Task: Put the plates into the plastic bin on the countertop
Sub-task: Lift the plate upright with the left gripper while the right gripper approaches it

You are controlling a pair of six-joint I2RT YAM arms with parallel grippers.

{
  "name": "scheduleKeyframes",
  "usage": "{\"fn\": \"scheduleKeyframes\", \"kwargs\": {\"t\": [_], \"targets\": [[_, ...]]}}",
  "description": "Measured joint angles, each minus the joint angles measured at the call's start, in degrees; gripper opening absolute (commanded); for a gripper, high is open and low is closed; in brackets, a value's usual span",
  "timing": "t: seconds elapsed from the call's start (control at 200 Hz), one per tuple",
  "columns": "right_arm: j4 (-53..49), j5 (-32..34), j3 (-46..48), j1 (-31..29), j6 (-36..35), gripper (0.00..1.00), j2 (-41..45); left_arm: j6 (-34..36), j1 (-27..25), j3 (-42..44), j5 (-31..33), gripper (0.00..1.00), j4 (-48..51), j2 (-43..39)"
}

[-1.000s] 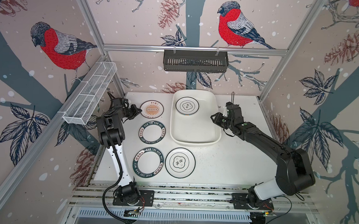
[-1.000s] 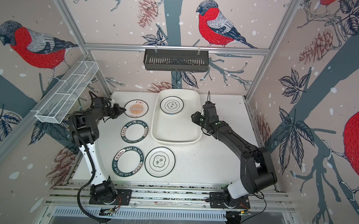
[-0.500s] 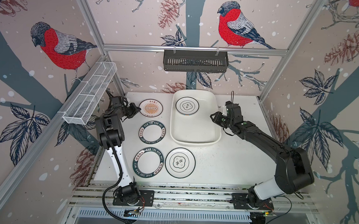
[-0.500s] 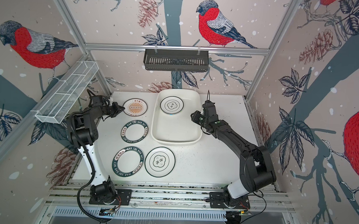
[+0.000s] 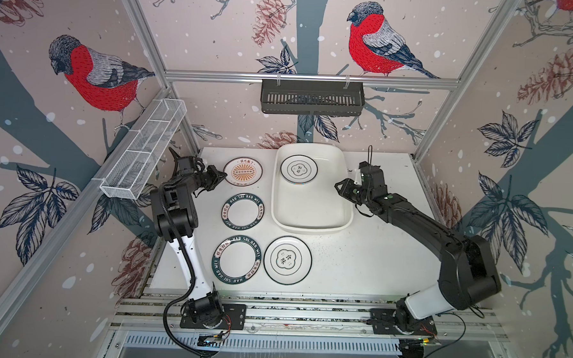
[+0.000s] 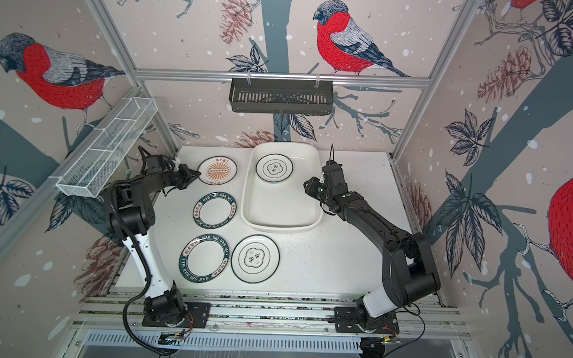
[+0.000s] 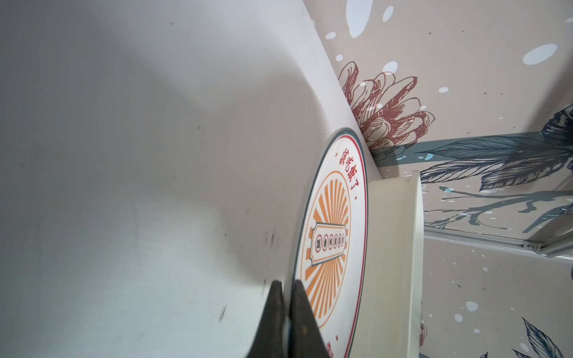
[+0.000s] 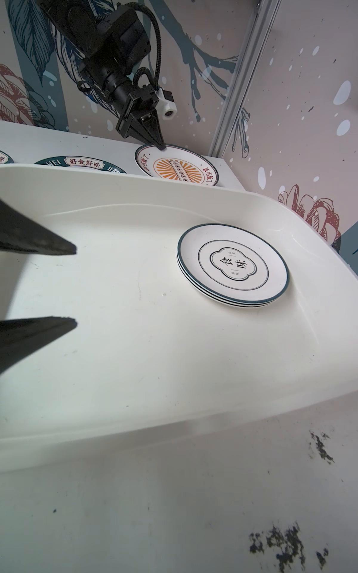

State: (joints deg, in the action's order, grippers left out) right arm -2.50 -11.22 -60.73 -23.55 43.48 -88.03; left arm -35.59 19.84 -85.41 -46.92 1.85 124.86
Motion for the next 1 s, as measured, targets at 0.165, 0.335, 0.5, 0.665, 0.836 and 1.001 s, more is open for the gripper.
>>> {"fn": "scheduleKeyframes", "kwargs": {"t": [0.165, 0.335, 0.5, 0.665, 0.836, 1.001], "targets": [[0.0, 0.0, 0.0, 0.0, 0.0, 0.35, 0.2, -2.2, 0.0, 1.9, -1.4, 0.0, -2.7, -1.3], [0.0, 0.0, 0.0, 0.0, 0.0, 0.35, 0.3, -4.5, -0.3, 3.5, -3.1, 0.0, -5.0, -2.6], [0.0, 0.0, 0.0, -0.1, 0.0, 0.35, 0.5, -6.1, -1.6, 5.1, -4.0, 0.0, -7.3, -4.2], [0.0, 0.0, 0.0, -0.1, 0.0, 0.36, 1.0, -7.6, -3.2, 5.6, -4.8, 0.0, -8.6, -6.1], [0.0, 0.0, -0.2, -0.2, -0.2, 0.37, 1.3, -8.7, -3.9, 6.1, -5.5, 0.0, -10.3, -8.2], [0.2, -0.7, -0.4, -0.4, -0.2, 0.39, 1.3, -9.9, -4.5, 7.1, -5.6, 0.0, -10.6, -10.6]]}}
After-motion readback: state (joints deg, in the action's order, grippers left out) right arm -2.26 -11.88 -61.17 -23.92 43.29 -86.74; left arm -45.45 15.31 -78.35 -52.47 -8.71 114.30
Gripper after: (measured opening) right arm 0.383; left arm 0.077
